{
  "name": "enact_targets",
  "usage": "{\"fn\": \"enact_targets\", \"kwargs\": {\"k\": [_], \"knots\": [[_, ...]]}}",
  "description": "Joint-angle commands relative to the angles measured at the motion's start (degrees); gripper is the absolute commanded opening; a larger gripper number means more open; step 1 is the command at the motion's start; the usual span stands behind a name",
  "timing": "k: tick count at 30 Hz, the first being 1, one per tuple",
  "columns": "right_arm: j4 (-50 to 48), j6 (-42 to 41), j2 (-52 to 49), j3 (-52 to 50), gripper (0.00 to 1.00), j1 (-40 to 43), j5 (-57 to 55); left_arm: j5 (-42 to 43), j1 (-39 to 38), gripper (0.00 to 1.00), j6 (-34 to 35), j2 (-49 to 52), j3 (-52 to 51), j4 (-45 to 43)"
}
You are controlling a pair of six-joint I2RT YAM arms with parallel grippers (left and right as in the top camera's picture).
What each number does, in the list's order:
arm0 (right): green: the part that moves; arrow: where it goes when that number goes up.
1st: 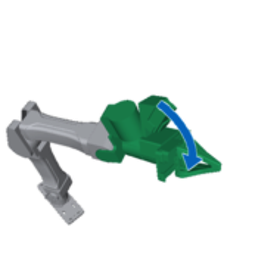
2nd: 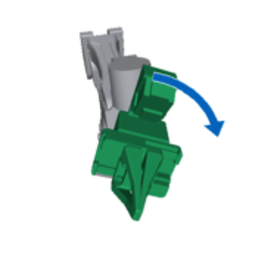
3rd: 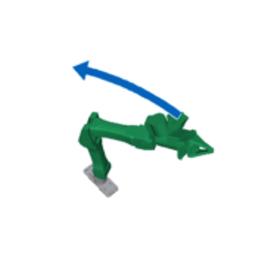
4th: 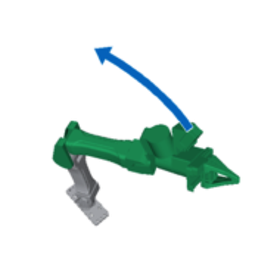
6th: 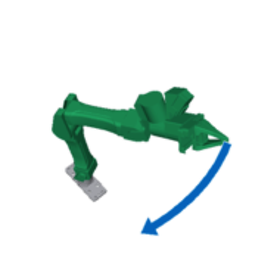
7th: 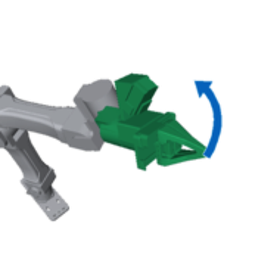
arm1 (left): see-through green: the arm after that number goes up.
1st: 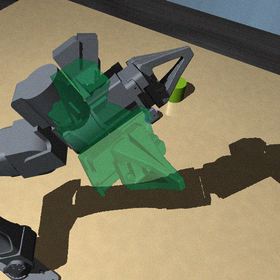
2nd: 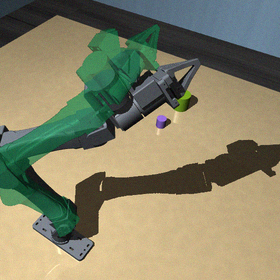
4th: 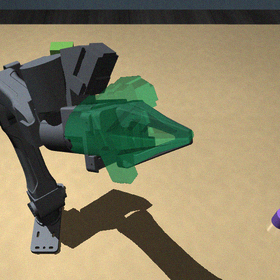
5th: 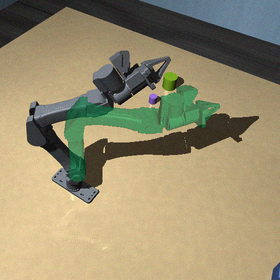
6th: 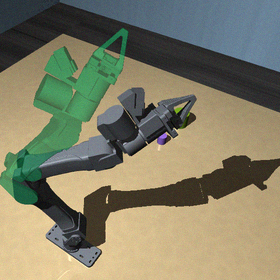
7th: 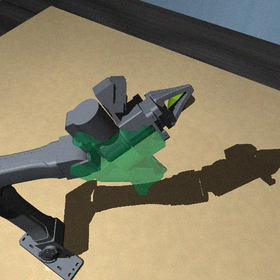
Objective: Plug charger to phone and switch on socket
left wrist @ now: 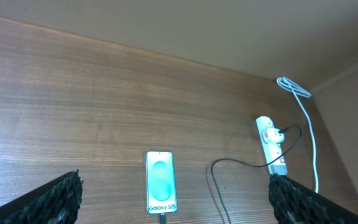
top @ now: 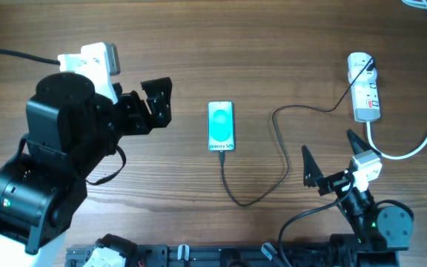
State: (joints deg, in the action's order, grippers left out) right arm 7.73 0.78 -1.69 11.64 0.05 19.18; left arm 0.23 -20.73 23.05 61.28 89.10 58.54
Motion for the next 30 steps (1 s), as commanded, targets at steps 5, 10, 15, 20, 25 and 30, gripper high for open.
{"fn": "enact_targets", "kwargs": {"k": [5, 10, 15, 20, 25, 30], "knots": [[-8.1, -1.2, 1.5, -6.6, 1.0, -0.8, -3.3, -0.8, 0.0, 1.0, -0.1, 0.1, 0.2, -0.1], [-11.4, -1.2, 1.5, -9.0, 1.0, -1.3, -6.6, -0.8, 0.0, 1.0, -0.1, 0.1, 0.2, -0.1], [-11.9, -7.0, 1.5, -11.4, 1.0, -1.3, -12.3, -0.8, 0.0, 1.0, -0.1, 0.1, 0.2, -0.1], [-9.7, -6.8, 1.5, -11.4, 1.0, -1.3, -13.7, -0.8, 0.0, 1.0, -0.1, 0.1, 0.2, -0.1], [-7.9, -4.9, 1.5, -11.4, 1.0, -1.2, -14.7, -0.8, 0.0, 1.0, -0.1, 0.1, 0.2, -0.1], [-7.8, -1.6, 1.5, -11.4, 1.0, -1.2, -14.4, -0.8, 0.0, 1.0, -0.1, 0.1, 0.2, -0.1]]}}
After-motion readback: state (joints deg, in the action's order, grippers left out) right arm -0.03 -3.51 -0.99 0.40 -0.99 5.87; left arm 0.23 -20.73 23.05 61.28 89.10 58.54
